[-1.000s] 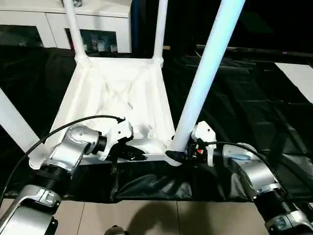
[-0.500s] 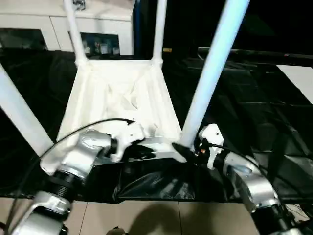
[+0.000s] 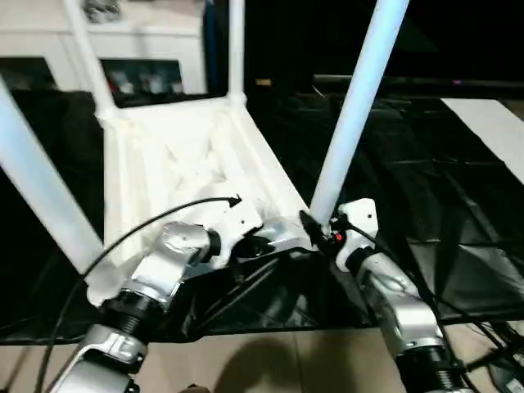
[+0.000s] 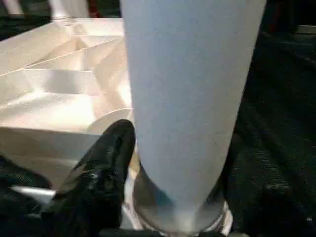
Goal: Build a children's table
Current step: Rotate leg to tighten
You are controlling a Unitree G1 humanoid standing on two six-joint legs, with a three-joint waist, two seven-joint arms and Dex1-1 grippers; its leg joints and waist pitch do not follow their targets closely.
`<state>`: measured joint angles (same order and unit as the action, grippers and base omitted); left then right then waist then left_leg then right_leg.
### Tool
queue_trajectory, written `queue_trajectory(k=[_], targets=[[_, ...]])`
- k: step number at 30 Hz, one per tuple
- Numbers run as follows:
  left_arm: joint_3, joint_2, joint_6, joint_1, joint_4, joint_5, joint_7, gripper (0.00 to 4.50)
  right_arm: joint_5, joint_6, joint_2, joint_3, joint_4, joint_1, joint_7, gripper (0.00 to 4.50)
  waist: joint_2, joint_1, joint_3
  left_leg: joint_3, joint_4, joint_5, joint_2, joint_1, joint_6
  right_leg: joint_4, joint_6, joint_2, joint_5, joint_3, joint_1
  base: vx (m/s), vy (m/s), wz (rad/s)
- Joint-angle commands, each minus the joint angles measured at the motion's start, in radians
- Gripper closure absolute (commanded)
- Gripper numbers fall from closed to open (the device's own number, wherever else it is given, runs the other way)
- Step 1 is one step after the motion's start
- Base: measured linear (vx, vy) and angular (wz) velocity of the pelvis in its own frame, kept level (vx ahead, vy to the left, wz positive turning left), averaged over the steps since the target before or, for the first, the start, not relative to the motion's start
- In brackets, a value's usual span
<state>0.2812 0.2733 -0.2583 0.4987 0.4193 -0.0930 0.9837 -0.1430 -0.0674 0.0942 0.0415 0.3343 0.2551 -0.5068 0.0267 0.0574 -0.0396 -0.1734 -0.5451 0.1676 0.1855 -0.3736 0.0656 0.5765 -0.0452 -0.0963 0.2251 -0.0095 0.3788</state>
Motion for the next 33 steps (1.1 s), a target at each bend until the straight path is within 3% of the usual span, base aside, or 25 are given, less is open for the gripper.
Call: queue_trajectory(k=[1, 2, 3, 4, 5, 7, 9, 10, 12, 13, 14, 19, 24, 27, 30, 33], targets=[[0.029, -0.012, 0.02, -0.014, 0.028, 0.031, 0.024, 4.5, -0.046, -0.023, -0.004, 0.134, -0.045, 0.017, -0.204, 1.59, 0.018, -0.002, 0.026, 0.015, 0.078, 0.434, 0.036, 0.011, -0.005, -0.088, 0.097, -0.038, 0.437, 0.018, 0.002, 0.0, 0.0, 0.0], [0.026, 0.003, 0.025, -0.016, 0.025, 0.035, 0.04, 4.5, -0.053, -0.029, 0.017, 0.131, -0.048, 0.023, -0.237, 1.45, 0.016, -0.002, 0.026, 0.012, 0.078, 0.408, 0.036, 0.009, -0.01, -0.086, 0.107, -0.036, 0.398, 0.019, 0.003, 0.0, 0.0, 0.0], [0.017, 0.04, 0.067, -0.023, 0.021, 0.049, 0.089, 4.5, -0.079, -0.052, 0.071, 0.125, -0.057, 0.037, -0.324, 1.37, 0.037, -0.003, 0.031, 0.005, 0.073, 0.346, 0.037, 0.004, -0.027, -0.08, 0.125, -0.033, 0.322, 0.016, -0.002, 0.0, 0.0, 0.0], [0.016, 0.042, 0.07, -0.024, 0.021, 0.051, 0.093, 4.5, -0.083, -0.055, 0.075, 0.125, -0.059, 0.038, -0.332, 1.32, 0.028, 0.005, 0.031, 0.003, 0.07, 0.294, 0.04, 0.003, -0.048, -0.073, 0.139, -0.032, 0.272, 0.015, -0.005, 0.0, 0.0, 0.0], [0.012, 0.054, 0.083, -0.027, 0.019, 0.058, 0.112, 4.5, -0.093, -0.065, 0.094, 0.125, -0.063, 0.042, -0.366, 1.32, 0.039, 0.002, 0.027, -0.003, 0.067, 0.297, 0.04, 0.005, -0.055, -0.077, 0.147, -0.033, 0.296, 0.015, 0.002, 0.0, 0.0, 0.0], [0.003, 0.098, 0.092, -0.04, 0.003, 0.081, 0.181, 4.5, -0.106, -0.07, 0.167, 0.143, -0.064, 0.057, -0.485, 1.32, 0.034, 0.004, 0.03, -0.001, 0.067, 0.278, 0.042, 0.001, -0.046, -0.072, 0.152, -0.038, 0.31, 0.014, -0.005, 0.0, 0.0, 0.0], [0.001, 0.116, 0.085, -0.043, -0.003, 0.088, 0.207, 4.5, -0.113, -0.076, 0.191, 0.151, -0.063, 0.062, -0.532, 1.47, 0.034, 0.005, 0.032, -0.002, 0.064, 0.245, 0.043, 0.001, -0.047, -0.065, 0.165, -0.035, 0.26, 0.012, -0.005, 0.0, 0.0, 0.0], [0.0, 0.144, 0.083, -0.045, -0.008, 0.095, 0.25, 4.5, -0.12, -0.078, 0.22, 0.159, -0.057, 0.072, -0.598, 1.56, 0.052, 0.008, 0.031, -0.008, 0.057, 0.189, 0.041, 0.0, -0.069, -0.056, 0.18, -0.034, 0.195, 0.011, -0.007, 0.053, -0.014, -0.02], [0.0, 0.162, 0.08, -0.043, -0.008, 0.097, 0.277, 4.5, -0.121, -0.075, 0.23, 0.16, -0.045, 0.084, -0.633, 1.63, 0.059, 0.007, 0.027, -0.012, 0.051, 0.156, 0.039, -0.005, -0.086, -0.049, 0.188, -0.032, 0.152, 0.013, -0.006, 0.052, -0.01, -0.02], [0.0, 0.177, 0.086, -0.037, -0.002, 0.103, 0.299, 4.5, -0.119, -0.077, 0.239, 0.165, -0.025, 0.101, -0.67, 1.75, 0.054, 0.008, 0.029, -0.013, 0.048, 0.135, 0.04, -0.002, -0.092, -0.042, 0.198, -0.031, 0.118, 0.013, -0.004, 0.0, 0.0, 0.0], [-0.001, 0.181, 0.086, -0.035, 0.001, 0.106, 0.306, 4.5, -0.117, -0.077, 0.241, 0.167, -0.017, 0.107, -0.682, 1.88, 0.057, 0.006, 0.029, -0.015, 0.045, 0.112, 0.04, -0.002, -0.095, -0.035, 0.21, -0.027, 0.08, 0.011, -0.006, 0.0, 0.0, 0.0], [-0.004, 0.21, 0.098, -0.012, 0.027, 0.118, 0.359, 4.5, -0.106, -0.061, 0.248, 0.185, 0.046, 0.159, -0.748, 2.17, 0.06, 0.008, 0.026, -0.024, 0.042, 0.138, 0.044, 0.011, -0.089, -0.031, 0.232, -0.027, 0.075, 0.014, 0.0, 0.0, 0.0, 0.0], [-0.003, 0.224, 0.092, -0.003, 0.023, 0.125, 0.388, 4.5, -0.112, -0.065, 0.249, 0.201, 0.068, 0.185, -0.785, 2.48, 0.062, 0.009, 0.02, -0.024, 0.045, 0.161, 0.047, 0.012, -0.067, -0.031, 0.237, -0.028, 0.083, 0.015, 0.0, 0.0, 0.0, 0.0], [-0.003, 0.236, 0.094, -0.002, 0.025, 0.125, 0.399, 4.5, -0.108, -0.076, 0.247, 0.213, 0.062, 0.177, -0.814, 2.52, 0.066, 0.01, 0.021, -0.024, 0.044, 0.156, 0.045, 0.011, -0.066, -0.029, 0.238, -0.028, 0.068, 0.015, -0.003, 0.0, 0.0, 0.0], [-0.005, 0.237, 0.093, 0.001, 0.031, 0.122, 0.397, 4.5, -0.109, -0.086, 0.244, 0.218, 0.055, 0.16, -0.825, 2.53, 0.058, 0.011, 0.017, -0.024, 0.044, 0.152, 0.045, 0.012, -0.065, -0.028, 0.241, -0.026, 0.053, 0.016, -0.002, 0.0, 0.0, 0.0], [-0.009, 0.223, 0.083, 0.005, 0.04, 0.104, 0.353, 4.5, -0.118, -0.107, 0.231, 0.212, 0.053, 0.132, -0.798, 2.53, 0.059, 0.011, 0.014, -0.024, 0.047, 0.175, 0.046, 0.013, -0.056, -0.031, 0.241, -0.027, 0.075, 0.016, -0.002, 0.0, 0.0, 0.0]])
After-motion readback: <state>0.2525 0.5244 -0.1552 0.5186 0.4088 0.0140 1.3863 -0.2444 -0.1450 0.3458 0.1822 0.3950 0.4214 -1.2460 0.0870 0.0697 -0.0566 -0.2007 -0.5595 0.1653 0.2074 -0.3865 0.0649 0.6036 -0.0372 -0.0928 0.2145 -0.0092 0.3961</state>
